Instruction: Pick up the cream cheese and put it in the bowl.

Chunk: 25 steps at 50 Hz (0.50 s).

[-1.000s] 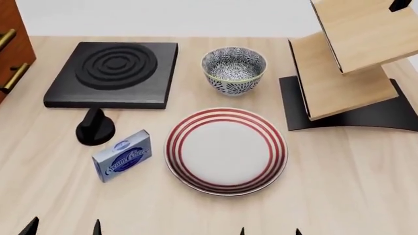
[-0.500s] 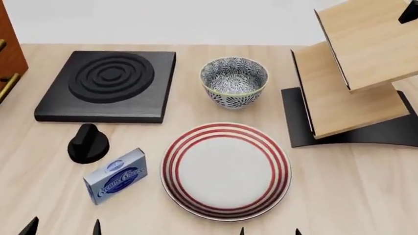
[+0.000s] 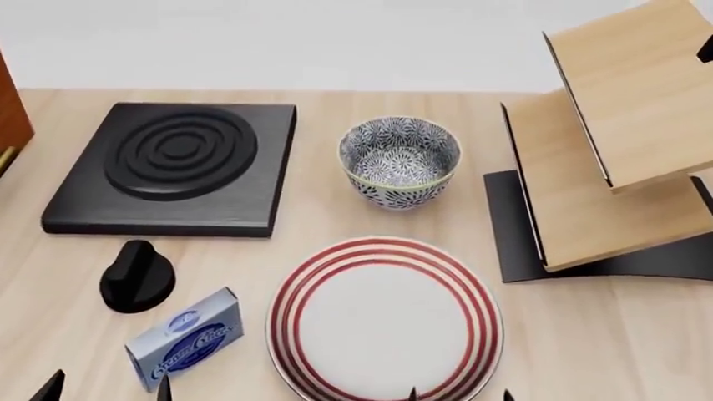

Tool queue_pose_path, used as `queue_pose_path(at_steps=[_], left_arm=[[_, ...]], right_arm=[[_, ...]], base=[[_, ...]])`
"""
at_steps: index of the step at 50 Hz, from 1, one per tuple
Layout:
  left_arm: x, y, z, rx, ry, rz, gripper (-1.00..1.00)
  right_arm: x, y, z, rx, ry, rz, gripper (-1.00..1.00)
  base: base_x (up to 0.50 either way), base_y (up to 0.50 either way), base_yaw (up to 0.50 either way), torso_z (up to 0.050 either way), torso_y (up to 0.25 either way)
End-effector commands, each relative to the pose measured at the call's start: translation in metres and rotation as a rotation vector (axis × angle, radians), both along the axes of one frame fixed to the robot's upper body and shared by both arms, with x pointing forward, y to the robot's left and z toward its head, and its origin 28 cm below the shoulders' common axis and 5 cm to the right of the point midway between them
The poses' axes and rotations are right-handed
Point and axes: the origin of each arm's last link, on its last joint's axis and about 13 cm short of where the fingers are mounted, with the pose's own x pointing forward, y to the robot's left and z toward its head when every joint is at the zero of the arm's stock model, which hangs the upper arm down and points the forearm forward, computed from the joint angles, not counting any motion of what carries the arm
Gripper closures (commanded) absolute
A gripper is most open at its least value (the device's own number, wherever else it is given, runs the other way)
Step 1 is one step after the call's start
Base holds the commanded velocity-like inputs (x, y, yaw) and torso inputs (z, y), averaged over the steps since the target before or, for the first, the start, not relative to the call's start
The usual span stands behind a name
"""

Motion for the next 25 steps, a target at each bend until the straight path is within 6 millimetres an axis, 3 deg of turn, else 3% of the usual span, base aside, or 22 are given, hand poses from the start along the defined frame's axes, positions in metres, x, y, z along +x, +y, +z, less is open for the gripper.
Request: queue_pose_path(at_steps=[1,25], left_arm=[[-0.0003,0.0001,0.0002,-0.001,0.000,0.001,-1.00],[-0.0001,0.0000,0.0004,0.001,0.001,0.000,-1.00]], right_arm=[[-0.0004,0.0003,-0.0001,-0.001,0.000,0.002,-1.00],[-0.0002,0.0002,-0.0002,0.001,0.002,0.002,-1.00]], base=[[0.17,0.00,0.00,0.000,0.000],[0.18,0.00,0.00,0.000,0.000]])
